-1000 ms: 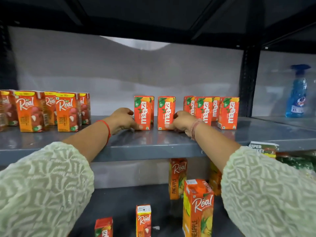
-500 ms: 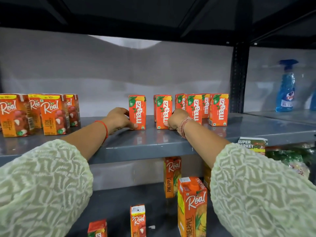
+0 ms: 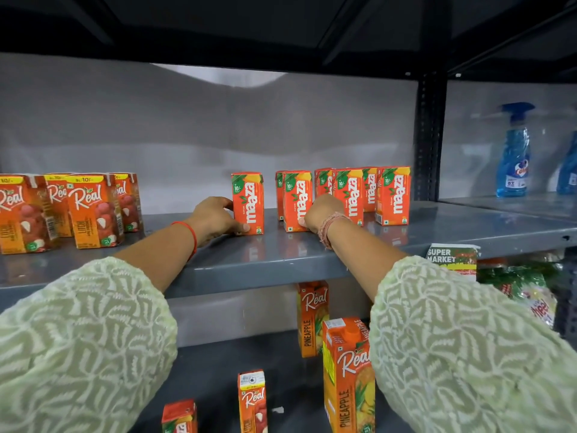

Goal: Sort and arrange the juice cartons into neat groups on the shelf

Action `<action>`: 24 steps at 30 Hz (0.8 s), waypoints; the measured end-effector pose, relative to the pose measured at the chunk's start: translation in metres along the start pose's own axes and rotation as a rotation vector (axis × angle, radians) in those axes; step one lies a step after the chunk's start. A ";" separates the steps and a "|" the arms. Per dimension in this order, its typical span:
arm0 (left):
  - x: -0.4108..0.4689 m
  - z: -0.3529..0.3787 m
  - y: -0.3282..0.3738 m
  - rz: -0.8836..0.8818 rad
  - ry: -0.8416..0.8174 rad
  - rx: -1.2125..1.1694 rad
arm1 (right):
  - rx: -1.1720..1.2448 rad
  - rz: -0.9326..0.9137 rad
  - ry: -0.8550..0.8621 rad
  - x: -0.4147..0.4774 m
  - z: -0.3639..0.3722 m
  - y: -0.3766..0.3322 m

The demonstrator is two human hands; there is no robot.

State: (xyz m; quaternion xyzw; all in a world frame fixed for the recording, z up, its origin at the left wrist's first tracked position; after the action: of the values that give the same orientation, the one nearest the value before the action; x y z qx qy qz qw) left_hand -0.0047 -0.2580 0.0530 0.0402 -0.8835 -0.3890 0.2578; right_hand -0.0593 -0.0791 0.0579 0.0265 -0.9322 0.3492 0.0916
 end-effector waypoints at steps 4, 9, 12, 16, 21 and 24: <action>0.000 0.002 -0.001 0.006 -0.010 -0.004 | -0.012 -0.017 0.009 -0.002 -0.001 -0.001; 0.002 0.003 -0.003 0.012 -0.020 -0.009 | 0.005 -0.009 -0.015 -0.003 -0.002 0.000; 0.002 0.003 -0.004 0.008 -0.024 0.000 | -0.004 -0.010 -0.014 -0.003 -0.002 0.001; 0.003 0.003 -0.006 0.004 -0.033 0.003 | 0.012 0.002 -0.019 -0.003 -0.002 0.001; 0.003 0.001 -0.007 0.002 -0.034 0.035 | 0.036 0.001 -0.019 -0.001 -0.001 0.001; -0.002 -0.005 -0.005 -0.042 -0.031 0.069 | 0.062 -0.002 -0.037 -0.005 -0.005 -0.001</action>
State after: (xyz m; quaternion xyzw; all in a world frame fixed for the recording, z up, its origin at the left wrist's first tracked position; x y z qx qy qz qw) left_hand -0.0016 -0.2643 0.0510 0.0616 -0.8992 -0.3642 0.2345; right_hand -0.0533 -0.0764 0.0608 0.0366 -0.9223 0.3775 0.0740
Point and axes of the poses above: each hand's wrist, its own x-axis towards the middle knuckle, its own z-axis out of the palm, y = z × x, the point moved 4 cm from there along x, towards the middle knuckle, and after that the axes turned 12 degrees about z, right-handed, at the moved point
